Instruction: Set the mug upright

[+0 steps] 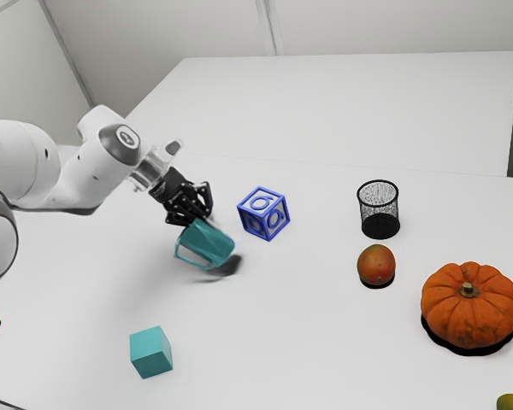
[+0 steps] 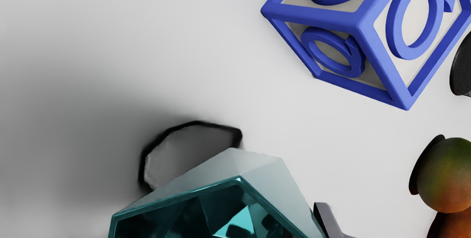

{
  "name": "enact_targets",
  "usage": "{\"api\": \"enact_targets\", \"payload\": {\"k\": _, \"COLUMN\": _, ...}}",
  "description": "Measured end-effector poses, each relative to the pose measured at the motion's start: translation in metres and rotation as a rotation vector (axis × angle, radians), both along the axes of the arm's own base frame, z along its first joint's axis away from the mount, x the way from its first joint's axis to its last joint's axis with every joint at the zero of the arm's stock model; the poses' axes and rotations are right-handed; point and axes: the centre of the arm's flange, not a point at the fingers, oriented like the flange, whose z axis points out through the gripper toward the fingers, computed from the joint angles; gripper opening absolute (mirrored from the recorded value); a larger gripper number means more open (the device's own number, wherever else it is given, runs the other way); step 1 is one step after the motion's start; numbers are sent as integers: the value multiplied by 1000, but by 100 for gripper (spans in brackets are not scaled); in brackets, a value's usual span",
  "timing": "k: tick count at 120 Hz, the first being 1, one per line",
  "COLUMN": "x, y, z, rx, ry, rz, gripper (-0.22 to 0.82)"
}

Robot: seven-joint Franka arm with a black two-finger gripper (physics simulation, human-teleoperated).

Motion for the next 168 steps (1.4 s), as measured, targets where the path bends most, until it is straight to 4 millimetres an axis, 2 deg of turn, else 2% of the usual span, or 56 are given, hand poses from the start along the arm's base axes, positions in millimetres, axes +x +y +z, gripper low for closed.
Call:
{"api": "enact_targets", "payload": {"k": 52, "x": -6, "y": -17, "z": 12, "rx": 277, "ry": 127, "rz": 53, "gripper": -18}}
{"api": "enact_targets", "payload": {"k": 71, "x": -18, "y": -17, "z": 15, "rx": 357, "ry": 175, "rz": 106, "gripper": -18}}
{"api": "enact_targets", "payload": {"k": 88, "x": -24, "y": -20, "z": 13, "rx": 435, "ry": 208, "rz": 149, "gripper": -18}}
{"api": "enact_targets", "payload": {"k": 115, "x": -31, "y": -14, "z": 2, "rx": 544, "ry": 259, "rz": 231, "gripper": -18}}
{"api": "enact_targets", "payload": {"k": 148, "x": -29, "y": -17, "z": 1, "rx": 628, "ry": 264, "rz": 315, "gripper": -18}}
{"api": "enact_targets", "payload": {"k": 168, "x": -27, "y": -15, "z": -7, "rx": 668, "ry": 281, "rz": 363, "gripper": -18}}
